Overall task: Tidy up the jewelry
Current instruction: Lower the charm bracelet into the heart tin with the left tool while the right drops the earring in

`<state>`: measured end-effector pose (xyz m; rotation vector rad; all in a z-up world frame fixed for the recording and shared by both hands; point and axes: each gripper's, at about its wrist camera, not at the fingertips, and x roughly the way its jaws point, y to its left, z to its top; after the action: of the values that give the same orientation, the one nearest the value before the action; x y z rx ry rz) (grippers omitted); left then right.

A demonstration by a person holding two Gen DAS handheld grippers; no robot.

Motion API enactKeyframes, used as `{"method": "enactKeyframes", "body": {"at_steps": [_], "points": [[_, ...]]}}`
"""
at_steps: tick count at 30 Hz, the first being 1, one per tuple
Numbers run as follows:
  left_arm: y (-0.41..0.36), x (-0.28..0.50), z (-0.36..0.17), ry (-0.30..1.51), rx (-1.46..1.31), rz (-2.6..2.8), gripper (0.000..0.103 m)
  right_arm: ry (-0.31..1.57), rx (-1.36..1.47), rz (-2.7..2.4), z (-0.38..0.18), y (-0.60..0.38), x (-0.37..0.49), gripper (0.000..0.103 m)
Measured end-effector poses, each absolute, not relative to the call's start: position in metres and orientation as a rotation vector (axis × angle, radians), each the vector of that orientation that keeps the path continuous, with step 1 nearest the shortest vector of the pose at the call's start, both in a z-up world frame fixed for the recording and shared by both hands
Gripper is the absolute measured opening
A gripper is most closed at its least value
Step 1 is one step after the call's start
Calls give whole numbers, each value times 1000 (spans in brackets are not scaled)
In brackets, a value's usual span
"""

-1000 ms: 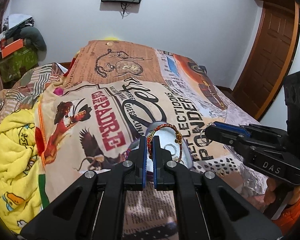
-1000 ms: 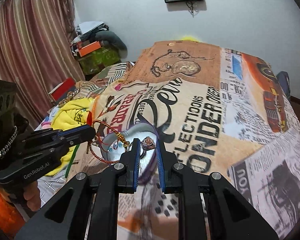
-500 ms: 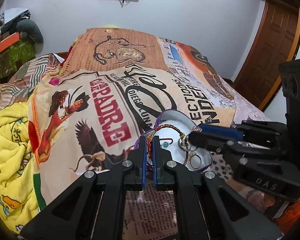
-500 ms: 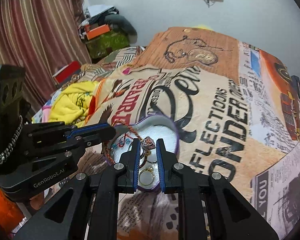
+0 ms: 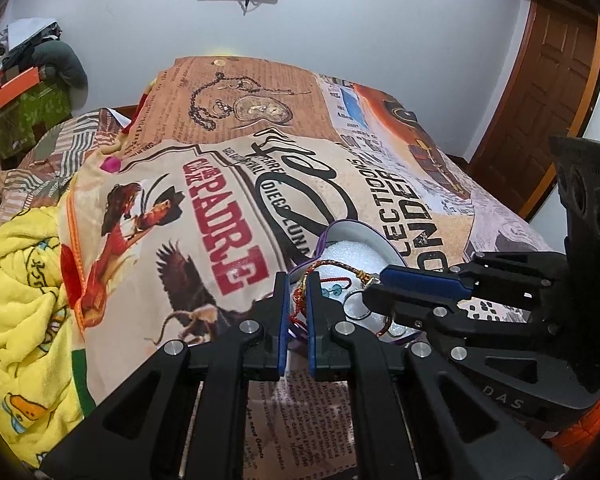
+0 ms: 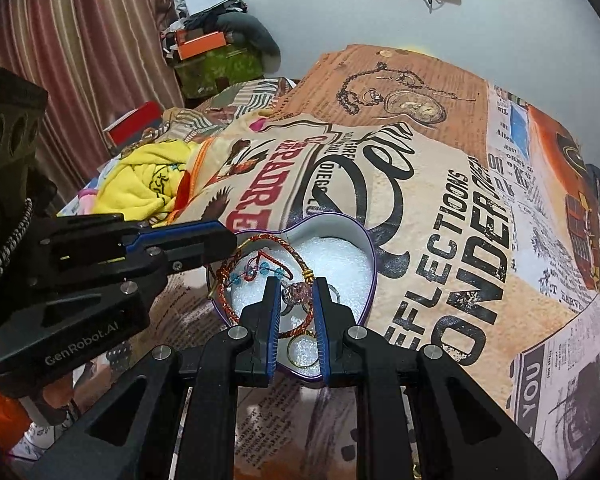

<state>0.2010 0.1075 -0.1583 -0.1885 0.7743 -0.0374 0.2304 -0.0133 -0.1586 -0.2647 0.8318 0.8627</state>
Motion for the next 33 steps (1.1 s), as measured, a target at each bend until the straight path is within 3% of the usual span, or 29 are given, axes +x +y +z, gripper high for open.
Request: {"method": "enactKeyframes", "body": {"at_steps": [8, 13, 15, 33], "points": [[113, 197, -150, 766, -188, -8, 24, 840, -269, 837, -157, -18, 230, 18], [112, 193, -143, 757, -182, 5, 26, 831, -252, 813, -152, -28, 229, 37], [111, 190, -140, 755, -180, 9, 28, 820, -250, 802, -149, -33, 227, 39], [63, 166, -129, 801, -124, -33, 32, 829, -177, 693, -138, -111, 213, 40]]}}
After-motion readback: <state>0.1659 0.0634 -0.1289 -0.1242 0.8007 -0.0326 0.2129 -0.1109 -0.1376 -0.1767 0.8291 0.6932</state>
